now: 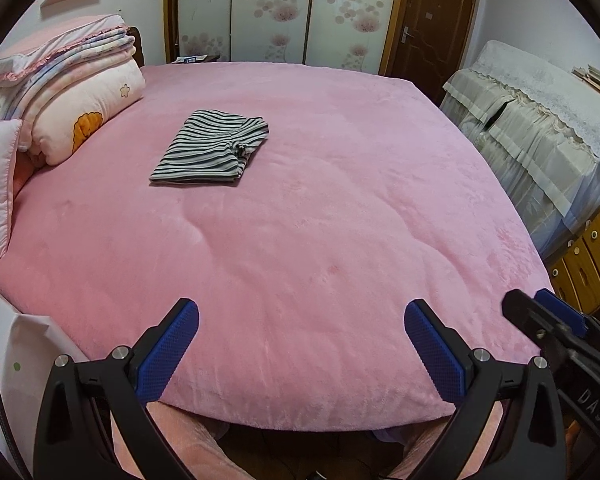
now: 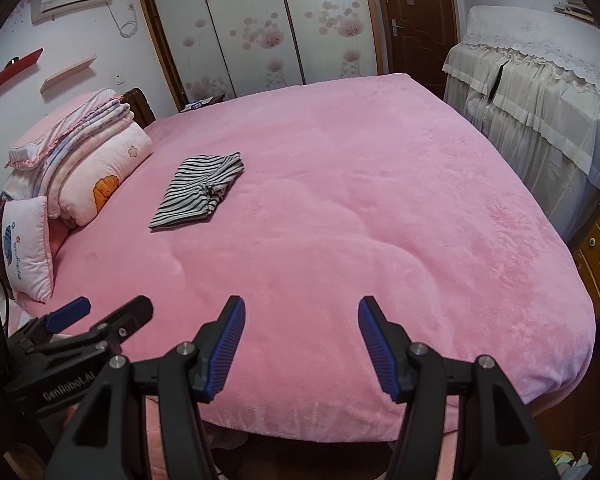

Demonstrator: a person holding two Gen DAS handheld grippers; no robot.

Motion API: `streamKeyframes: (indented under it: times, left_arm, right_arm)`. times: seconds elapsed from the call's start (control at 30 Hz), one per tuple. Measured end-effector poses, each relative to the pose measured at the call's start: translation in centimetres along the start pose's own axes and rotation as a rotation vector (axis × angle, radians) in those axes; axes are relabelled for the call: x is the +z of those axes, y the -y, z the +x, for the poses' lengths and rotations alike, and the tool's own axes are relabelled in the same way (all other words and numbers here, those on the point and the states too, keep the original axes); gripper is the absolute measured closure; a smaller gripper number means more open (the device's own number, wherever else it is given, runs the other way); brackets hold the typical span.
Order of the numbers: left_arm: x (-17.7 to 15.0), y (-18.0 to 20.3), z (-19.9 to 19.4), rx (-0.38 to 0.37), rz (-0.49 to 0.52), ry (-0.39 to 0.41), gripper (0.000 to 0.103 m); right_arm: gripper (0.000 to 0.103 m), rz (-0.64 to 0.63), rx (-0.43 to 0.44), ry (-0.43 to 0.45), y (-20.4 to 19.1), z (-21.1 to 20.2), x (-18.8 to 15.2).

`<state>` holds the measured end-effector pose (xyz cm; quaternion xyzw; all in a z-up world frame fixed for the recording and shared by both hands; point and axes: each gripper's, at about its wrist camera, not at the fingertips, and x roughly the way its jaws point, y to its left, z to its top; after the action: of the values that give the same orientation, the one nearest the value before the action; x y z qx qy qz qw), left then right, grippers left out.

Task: Fold small clothes

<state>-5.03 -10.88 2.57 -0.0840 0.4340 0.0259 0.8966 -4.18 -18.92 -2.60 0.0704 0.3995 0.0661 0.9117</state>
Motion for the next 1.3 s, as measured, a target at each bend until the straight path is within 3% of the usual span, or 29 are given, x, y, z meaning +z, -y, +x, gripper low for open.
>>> streamKeyframes:
  times: [0.17, 0.53, 1.3]
  left_arm:
    - [-0.5, 0.7, -1.2, 0.051, 0.029, 0.025, 0.001]
    - [-0.8, 1.2, -2.5, 0.082, 0.042, 0.048, 0.001]
    - [0.1, 1.2, -2.3, 0.062, 0.054, 0.065, 0.001]
  right_arm:
    - [0.043, -0.034, -0.007, 0.009, -0.9, -0.5, -0.4]
    - [0.043, -0.041, -0.028, 0.018, -1.2, -0.8, -0.8]
    - [0.043, -0.032, -0.062, 0.023, -1.3, -1.0, -0.6]
